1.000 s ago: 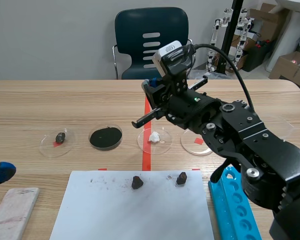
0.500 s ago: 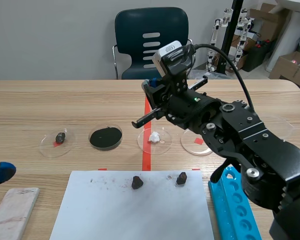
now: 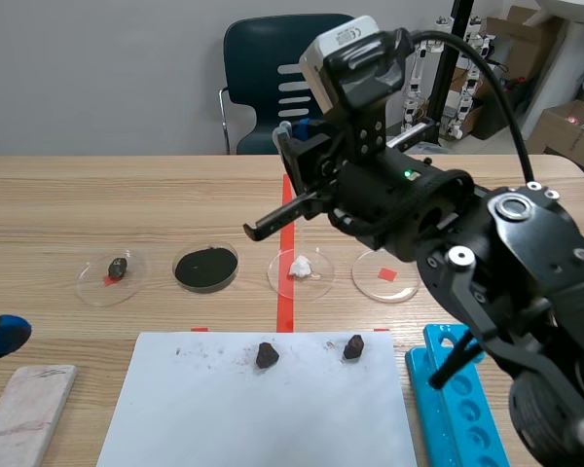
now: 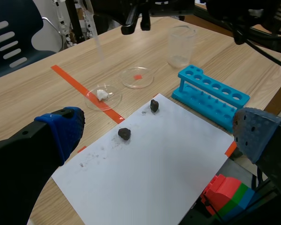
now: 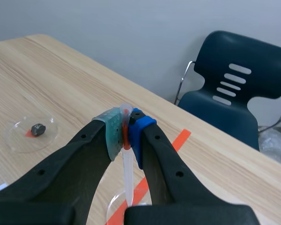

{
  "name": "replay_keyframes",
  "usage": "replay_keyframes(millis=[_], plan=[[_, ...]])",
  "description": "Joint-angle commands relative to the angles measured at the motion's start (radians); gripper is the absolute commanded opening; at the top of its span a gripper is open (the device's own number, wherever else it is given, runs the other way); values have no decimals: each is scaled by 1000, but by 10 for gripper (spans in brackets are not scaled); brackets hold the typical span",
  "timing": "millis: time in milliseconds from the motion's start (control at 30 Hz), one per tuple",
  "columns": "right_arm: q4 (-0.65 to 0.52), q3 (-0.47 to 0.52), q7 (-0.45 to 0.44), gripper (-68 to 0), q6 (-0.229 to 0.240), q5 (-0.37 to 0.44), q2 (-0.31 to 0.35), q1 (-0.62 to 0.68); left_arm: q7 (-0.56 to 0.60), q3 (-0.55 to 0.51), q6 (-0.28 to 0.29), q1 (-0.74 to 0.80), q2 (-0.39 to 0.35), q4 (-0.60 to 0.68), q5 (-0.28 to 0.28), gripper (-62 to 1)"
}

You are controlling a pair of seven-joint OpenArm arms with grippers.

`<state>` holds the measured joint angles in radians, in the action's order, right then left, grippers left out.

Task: Squeeze the dropper onto the mineral

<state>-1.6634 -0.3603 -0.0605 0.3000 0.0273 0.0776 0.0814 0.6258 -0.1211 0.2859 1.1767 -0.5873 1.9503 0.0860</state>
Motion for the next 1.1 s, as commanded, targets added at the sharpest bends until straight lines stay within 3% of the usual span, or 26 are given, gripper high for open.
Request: replay_keyframes(millis=[0, 200, 567, 733, 1067], plan=[[-45, 14, -3, -665, 0, 10, 3, 42, 17, 4, 1, 0, 5, 6, 6, 14], [-246, 48, 10, -665, 1, -6, 3, 240, 17, 4, 1, 0, 5, 6, 6, 14], [-534, 49, 10, -665, 4, -123, 3, 542, 17, 4, 1, 0, 5, 6, 6, 14], [-584, 49, -2, -665, 4, -158, 3, 620, 17, 4, 1, 0, 5, 6, 6, 14], [-586, 49, -10, -665, 3, -159, 3, 634, 17, 4, 1, 0, 5, 6, 6, 14]])
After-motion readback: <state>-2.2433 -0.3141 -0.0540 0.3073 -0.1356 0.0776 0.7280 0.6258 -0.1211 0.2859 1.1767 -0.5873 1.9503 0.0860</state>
